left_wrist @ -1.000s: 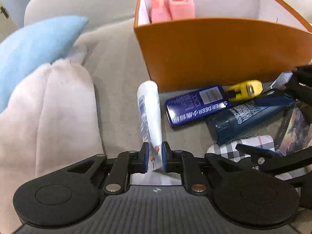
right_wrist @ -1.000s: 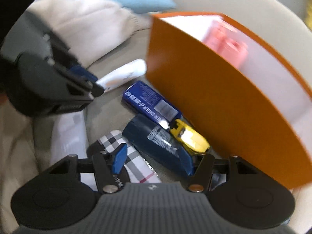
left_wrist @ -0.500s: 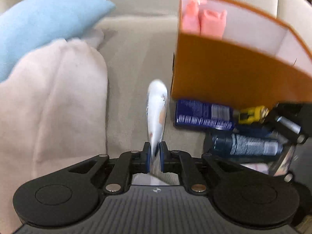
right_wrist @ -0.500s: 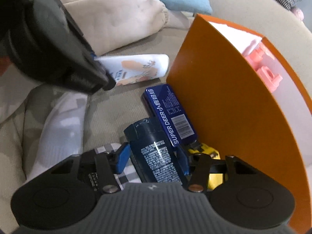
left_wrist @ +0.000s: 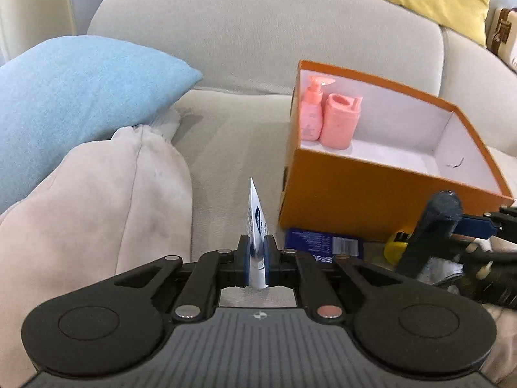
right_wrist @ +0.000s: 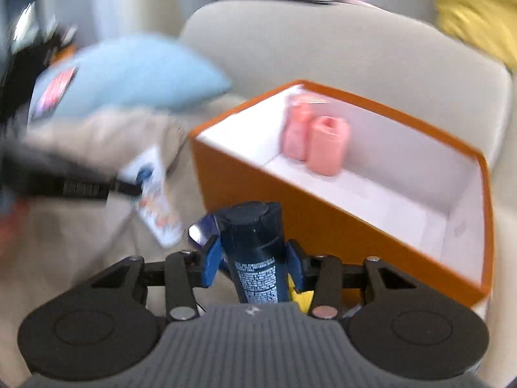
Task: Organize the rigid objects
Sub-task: 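Lift the Vaseline tube with the left tool while the right tool lifts the dark blue spray can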
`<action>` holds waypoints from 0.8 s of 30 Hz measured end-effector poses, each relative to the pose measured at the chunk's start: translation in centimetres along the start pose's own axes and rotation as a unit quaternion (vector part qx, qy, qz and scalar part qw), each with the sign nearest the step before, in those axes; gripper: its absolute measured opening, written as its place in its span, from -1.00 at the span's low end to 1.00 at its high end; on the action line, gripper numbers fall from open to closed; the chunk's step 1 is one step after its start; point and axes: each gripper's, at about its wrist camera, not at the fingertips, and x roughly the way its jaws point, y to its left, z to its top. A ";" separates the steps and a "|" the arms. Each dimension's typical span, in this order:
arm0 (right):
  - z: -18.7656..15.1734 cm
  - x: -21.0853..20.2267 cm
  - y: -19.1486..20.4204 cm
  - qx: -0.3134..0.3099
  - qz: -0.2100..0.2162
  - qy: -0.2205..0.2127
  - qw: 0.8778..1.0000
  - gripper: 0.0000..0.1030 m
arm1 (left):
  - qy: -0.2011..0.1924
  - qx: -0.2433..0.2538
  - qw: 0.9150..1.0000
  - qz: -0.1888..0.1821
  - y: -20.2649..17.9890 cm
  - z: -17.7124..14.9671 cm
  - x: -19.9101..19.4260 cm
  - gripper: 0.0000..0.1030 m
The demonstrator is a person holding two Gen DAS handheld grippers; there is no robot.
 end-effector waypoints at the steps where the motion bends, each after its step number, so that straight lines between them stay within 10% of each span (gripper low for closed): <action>1: -0.1 -0.7 -0.8 0.035 0.007 -0.009 0.999 -0.14 | -0.005 0.002 1.000 -0.004 0.0 0.0 -0.1 -0.84; 24: 7.8 -8.1 -5.9 0.182 0.050 -0.145 0.971 -0.15 | -0.111 0.063 0.983 -0.132 -5.1 13.0 -5.5 -0.85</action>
